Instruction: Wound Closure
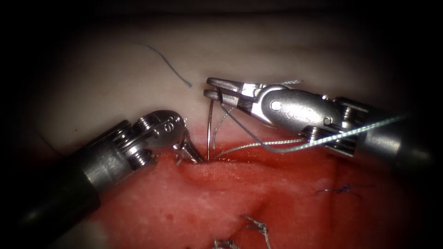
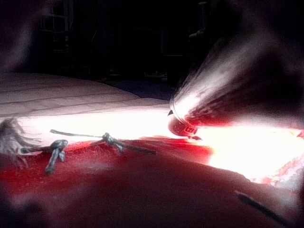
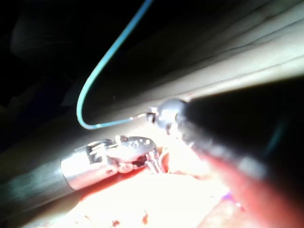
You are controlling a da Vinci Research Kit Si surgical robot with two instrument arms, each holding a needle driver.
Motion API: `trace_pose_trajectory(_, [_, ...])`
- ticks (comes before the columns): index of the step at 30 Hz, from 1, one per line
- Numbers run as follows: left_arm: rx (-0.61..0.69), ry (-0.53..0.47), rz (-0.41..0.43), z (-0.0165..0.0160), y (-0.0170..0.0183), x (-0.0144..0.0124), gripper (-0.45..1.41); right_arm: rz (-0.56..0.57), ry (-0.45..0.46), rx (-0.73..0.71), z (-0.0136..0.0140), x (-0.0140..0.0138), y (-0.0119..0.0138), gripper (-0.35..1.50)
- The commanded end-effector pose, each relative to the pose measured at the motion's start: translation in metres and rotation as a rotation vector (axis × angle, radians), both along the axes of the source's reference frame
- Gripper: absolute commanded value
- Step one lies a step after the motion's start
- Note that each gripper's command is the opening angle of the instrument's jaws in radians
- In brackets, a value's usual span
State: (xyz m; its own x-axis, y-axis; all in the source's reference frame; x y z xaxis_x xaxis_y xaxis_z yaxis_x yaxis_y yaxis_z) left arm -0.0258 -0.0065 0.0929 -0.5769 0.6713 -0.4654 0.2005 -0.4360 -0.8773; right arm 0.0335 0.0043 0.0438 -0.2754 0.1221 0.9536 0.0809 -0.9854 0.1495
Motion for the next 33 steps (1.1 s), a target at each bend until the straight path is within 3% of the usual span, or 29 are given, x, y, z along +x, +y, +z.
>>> trace_pose_trajectory(1, [-0.009,-0.002,-0.007,-0.0008,0.0014,-0.0002,-0.45,0.0,0.008,-0.005,-0.001,0.0008,0.0012,-0.35])
trace_pose_trajectory(15, [-0.01,-0.002,-0.009,-0.0008,0.0014,-0.0002,-0.45,-0.078,-0.001,-0.003,-0.0005,0.0011,0.0004,-0.35])
trace_pose_trajectory(33, [-0.015,0.002,-0.012,-0.0006,0.0014,-0.0001,-0.45,-0.045,0.027,0.186,-0.0021,0.0003,0.0014,-0.35])
